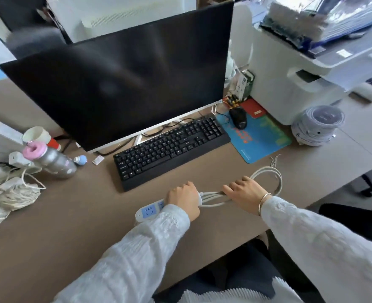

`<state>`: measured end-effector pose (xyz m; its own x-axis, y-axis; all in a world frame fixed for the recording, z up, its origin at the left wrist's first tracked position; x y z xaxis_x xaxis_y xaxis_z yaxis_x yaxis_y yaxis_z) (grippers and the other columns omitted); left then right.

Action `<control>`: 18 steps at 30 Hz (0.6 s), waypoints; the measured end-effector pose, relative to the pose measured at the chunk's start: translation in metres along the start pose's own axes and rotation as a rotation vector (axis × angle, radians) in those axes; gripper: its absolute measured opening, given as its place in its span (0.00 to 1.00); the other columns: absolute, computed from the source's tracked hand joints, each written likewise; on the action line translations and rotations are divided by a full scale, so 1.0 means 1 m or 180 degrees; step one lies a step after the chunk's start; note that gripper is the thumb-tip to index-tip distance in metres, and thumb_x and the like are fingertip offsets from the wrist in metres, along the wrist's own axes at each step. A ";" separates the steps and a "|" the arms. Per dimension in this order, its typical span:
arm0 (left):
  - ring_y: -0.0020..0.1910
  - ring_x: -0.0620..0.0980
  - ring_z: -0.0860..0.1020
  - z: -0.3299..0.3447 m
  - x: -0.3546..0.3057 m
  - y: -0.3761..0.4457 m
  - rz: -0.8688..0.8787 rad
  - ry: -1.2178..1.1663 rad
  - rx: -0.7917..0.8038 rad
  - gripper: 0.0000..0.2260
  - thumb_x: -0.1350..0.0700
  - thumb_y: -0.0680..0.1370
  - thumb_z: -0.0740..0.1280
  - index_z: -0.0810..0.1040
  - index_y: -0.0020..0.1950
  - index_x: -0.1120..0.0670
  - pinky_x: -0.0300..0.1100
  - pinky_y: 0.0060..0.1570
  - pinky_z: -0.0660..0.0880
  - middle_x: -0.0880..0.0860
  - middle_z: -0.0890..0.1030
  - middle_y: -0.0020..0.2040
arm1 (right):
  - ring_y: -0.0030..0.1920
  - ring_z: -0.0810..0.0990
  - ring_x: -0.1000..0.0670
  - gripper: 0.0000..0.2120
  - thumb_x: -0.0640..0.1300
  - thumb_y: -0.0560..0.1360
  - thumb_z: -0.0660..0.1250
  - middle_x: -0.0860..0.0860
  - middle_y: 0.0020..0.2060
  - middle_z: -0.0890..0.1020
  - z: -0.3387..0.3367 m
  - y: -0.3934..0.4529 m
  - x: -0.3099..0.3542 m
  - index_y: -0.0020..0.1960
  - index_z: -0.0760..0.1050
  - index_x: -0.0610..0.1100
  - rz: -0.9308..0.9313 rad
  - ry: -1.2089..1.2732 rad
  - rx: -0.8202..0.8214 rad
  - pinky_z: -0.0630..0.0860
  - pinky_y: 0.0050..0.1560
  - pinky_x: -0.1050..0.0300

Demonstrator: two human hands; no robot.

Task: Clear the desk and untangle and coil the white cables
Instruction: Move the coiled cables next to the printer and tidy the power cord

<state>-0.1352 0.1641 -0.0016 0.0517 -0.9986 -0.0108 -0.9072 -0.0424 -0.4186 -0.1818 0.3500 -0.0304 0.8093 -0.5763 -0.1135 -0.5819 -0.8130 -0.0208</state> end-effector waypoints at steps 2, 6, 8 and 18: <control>0.54 0.58 0.79 -0.011 -0.038 0.008 0.0076 -0.0031 0.0029 0.19 0.55 0.73 0.70 0.67 0.59 0.58 0.49 0.49 0.76 0.56 0.79 0.55 | 0.25 0.74 0.47 0.10 0.43 0.65 0.73 0.51 0.26 0.74 -0.002 -0.026 -0.030 0.42 0.74 0.43 0.0172 -0.0123 0.0014 0.71 0.29 0.55; 0.59 0.58 0.78 -0.025 -0.129 0.029 0.0205 -0.0113 0.0134 0.23 0.54 0.73 0.72 0.66 0.62 0.59 0.50 0.53 0.76 0.57 0.77 0.59 | 0.28 0.75 0.46 0.13 0.39 0.61 0.75 0.51 0.28 0.75 0.005 -0.086 -0.103 0.43 0.75 0.43 0.0415 -0.0314 0.0169 0.75 0.33 0.55; 0.60 0.59 0.77 -0.030 -0.178 0.044 0.0231 -0.0135 0.0203 0.26 0.54 0.73 0.72 0.65 0.65 0.60 0.51 0.55 0.75 0.58 0.77 0.60 | 0.29 0.76 0.46 0.14 0.38 0.61 0.75 0.51 0.29 0.75 0.007 -0.116 -0.142 0.45 0.77 0.44 0.0523 -0.0356 0.0226 0.76 0.34 0.56; 0.63 0.60 0.75 -0.046 -0.376 0.133 0.0271 -0.0323 0.0226 0.31 0.55 0.73 0.72 0.61 0.70 0.63 0.53 0.58 0.75 0.60 0.75 0.64 | 0.32 0.79 0.46 0.19 0.33 0.53 0.78 0.51 0.30 0.77 0.026 -0.213 -0.321 0.41 0.77 0.44 0.0854 -0.0336 0.0564 0.79 0.53 0.41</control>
<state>-0.2947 0.5327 -0.0116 0.0211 -0.9901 -0.1391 -0.8784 0.0481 -0.4755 -0.3197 0.7109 -0.0155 0.6180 -0.7486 -0.2403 -0.7854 -0.6011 -0.1476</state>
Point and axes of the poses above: each hand's wrist, its own y-axis towards the middle knuckle, its own z-axis out of the palm, x = y × z, the point moved 3 cm from there along y, towards the middle knuckle
